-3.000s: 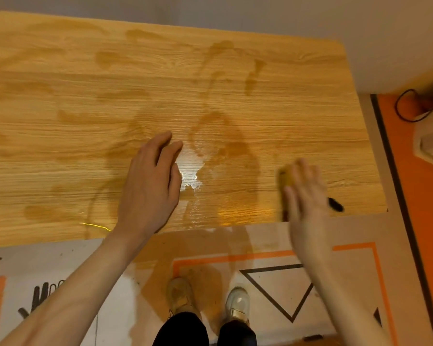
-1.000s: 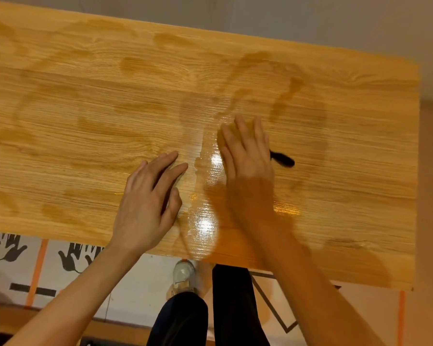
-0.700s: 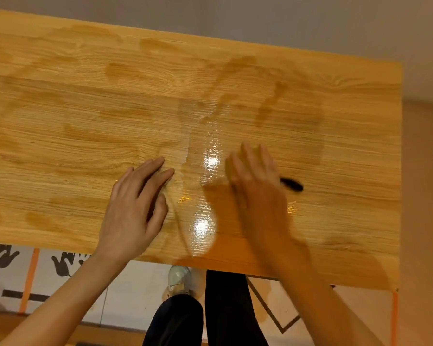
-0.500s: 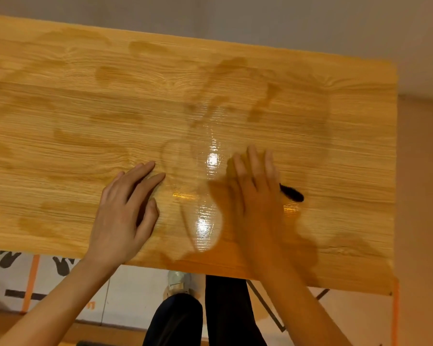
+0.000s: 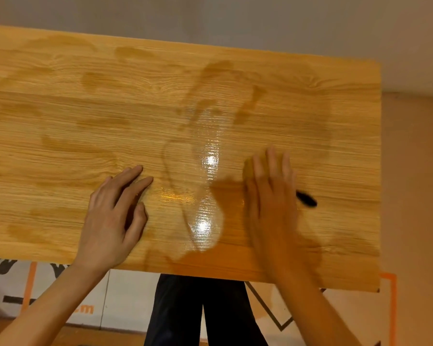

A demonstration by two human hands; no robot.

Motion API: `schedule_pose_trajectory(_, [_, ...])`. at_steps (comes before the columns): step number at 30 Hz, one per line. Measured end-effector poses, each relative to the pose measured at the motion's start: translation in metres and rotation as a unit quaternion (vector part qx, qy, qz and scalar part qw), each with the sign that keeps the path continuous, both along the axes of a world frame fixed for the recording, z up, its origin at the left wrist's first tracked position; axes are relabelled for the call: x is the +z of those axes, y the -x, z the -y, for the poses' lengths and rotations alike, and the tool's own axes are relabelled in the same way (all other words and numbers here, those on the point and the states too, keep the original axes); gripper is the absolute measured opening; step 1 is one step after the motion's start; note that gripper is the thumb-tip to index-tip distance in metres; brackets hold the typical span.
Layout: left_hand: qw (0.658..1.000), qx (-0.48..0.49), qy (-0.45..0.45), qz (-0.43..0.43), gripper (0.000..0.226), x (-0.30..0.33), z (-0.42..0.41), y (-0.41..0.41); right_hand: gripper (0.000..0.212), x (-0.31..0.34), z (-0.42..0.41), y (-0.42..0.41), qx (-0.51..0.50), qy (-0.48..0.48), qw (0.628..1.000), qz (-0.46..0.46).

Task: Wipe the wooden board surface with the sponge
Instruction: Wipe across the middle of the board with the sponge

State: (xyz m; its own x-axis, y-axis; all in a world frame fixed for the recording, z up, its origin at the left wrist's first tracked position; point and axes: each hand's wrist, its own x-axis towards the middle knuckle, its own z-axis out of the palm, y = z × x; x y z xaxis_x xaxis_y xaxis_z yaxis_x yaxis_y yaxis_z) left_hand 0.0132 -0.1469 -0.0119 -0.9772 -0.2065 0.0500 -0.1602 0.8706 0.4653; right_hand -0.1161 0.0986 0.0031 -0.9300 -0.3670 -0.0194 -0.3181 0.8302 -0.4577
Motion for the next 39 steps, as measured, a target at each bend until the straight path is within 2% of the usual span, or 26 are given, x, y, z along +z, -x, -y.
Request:
schedule_pose_trajectory(3, [1.0, -0.003, 0.004, 0.007, 0.044, -0.002, 0.0, 0.001, 0.047, 0.004, -0.024, -0.056, 0.041, -0.018, 0.999, 0.007])
schedule_pose_trajectory(6, [1.0, 0.001, 0.004, 0.015, 0.044, -0.001, 0.0, 0.002, 0.046, 0.003, -0.009, -0.012, 0.066, -0.021, 0.998, -0.004])
schedule_pose_trajectory(11, [0.999, -0.001, -0.016, 0.032, 0.045, 0.009, -0.001, 0.003, 0.046, -0.001, 0.057, 0.089, -0.105, 0.041, 0.994, 0.015])
schedule_pose_trajectory(14, [0.999, -0.001, -0.036, 0.03, 0.046, 0.018, 0.015, 0.02, 0.041, -0.002, 0.054, 0.09, -0.094, 0.052, 0.994, 0.007])
schedule_pose_trajectory(16, [0.999, 0.02, -0.022, 0.013, 0.047, 0.018, 0.036, 0.047, 0.04, 0.001, 0.036, 0.084, -0.072, 0.027, 0.997, -0.011])
schedule_pose_trajectory(19, [0.999, 0.054, 0.0, 0.0, 0.046, 0.013, 0.068, 0.091, 0.04, 0.004, 0.03, 0.082, -0.144, 0.028, 0.989, -0.005])
schedule_pose_trajectory(22, [0.998, 0.061, 0.011, -0.005, 0.042, 0.003, 0.082, 0.109, 0.04, 0.003, 0.068, 0.074, -0.192, 0.042, 0.98, -0.014])
schedule_pose_trajectory(25, [0.998, 0.059, 0.022, -0.02, 0.042, -0.004, 0.082, 0.11, 0.043, -0.006, 0.132, 0.048, -0.096, -0.024, 0.995, -0.028])
schedule_pose_trajectory(27, [0.998, 0.057, 0.026, -0.024, 0.043, -0.006, 0.083, 0.108, 0.049, -0.011, 0.17, 0.026, -0.033, -0.021, 0.998, -0.053])
schedule_pose_trajectory(30, [0.998, 0.053, 0.027, -0.023, 0.044, -0.005, 0.082, 0.106, 0.05, -0.009, 0.164, 0.032, 0.079, -0.028, 0.994, -0.067])
schedule_pose_trajectory(31, [0.998, 0.054, 0.025, -0.022, 0.044, -0.005, 0.081, 0.106, 0.046, -0.009, 0.143, 0.042, 0.081, -0.034, 0.994, -0.068])
schedule_pose_trajectory(33, [0.998, 0.056, 0.023, -0.015, 0.044, -0.004, 0.08, 0.107, 0.039, -0.005, 0.094, 0.06, -0.029, 0.01, 0.999, -0.039])
schedule_pose_trajectory(36, [0.999, 0.044, 0.027, -0.013, 0.044, -0.003, 0.082, 0.108, 0.038, 0.004, 0.067, 0.079, -0.224, 0.055, 0.973, -0.011])
schedule_pose_trajectory(37, [0.999, 0.04, 0.026, -0.013, 0.044, -0.004, 0.082, 0.107, 0.039, 0.002, 0.079, 0.08, -0.253, 0.057, 0.966, -0.014])
schedule_pose_trajectory(39, [0.999, 0.038, 0.024, -0.011, 0.044, -0.003, 0.082, 0.106, 0.039, -0.001, 0.123, 0.075, -0.232, 0.054, 0.971, -0.028])
